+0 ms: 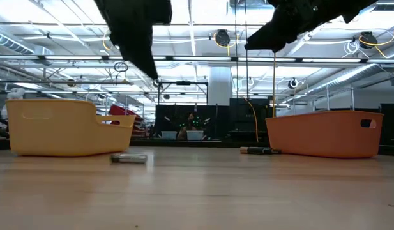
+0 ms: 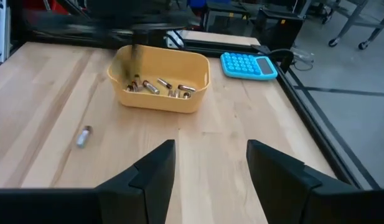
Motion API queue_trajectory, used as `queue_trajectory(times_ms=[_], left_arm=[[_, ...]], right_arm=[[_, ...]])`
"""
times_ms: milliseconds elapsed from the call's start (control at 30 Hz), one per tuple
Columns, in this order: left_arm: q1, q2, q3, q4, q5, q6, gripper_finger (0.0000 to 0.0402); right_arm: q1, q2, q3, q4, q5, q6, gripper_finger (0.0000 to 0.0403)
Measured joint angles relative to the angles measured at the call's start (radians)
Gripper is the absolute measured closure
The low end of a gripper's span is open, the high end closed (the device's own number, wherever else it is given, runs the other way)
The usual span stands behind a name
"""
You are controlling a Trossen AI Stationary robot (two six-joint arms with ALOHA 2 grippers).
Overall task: Sort batteries
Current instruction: Put the silver battery into the yellow bin
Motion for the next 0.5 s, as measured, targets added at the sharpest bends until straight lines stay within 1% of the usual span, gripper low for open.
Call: queue_trajectory(times_ms=[67,100,167,200,300,400,500], left_arm=[[-0.085,0.042,0.003,0.071,0.103,-0.054,0.0359],[-0.127,0.069,0.003,0.074,0.176,-0.082,0.0346],[-0.205,0.129,-0.001,0.057,0.353,-0.108,0.0324],[-0.241,0.162,-0.001,0.066,0.395,-0.124,0.0319],[-0.308,0.257,0.0,0.119,0.395,-0.158,0.0318],[-0.314,0.342,0.0,0.182,0.387,-0.158,0.0326],[-0.312,0.401,0.001,0.29,0.434,-0.159,0.0337]], right_arm=[[0.0,0.0,0.0,-0.015,0.0,0.011,0.0213],[0.0,0.0,0.0,-0.027,0.001,0.013,0.0213],[0.0,0.0,0.0,-0.034,0.001,0.009,0.0213],[-0.001,0.0,0.0,-0.034,0.002,0.002,0.0213],[-0.001,0.0,0.0,-0.009,0.004,-0.003,0.0213],[-0.001,0.0,0.0,0.025,0.003,-0.004,0.0213],[-0.001,0.0,0.0,0.036,-0.001,-0.001,0.0213]])
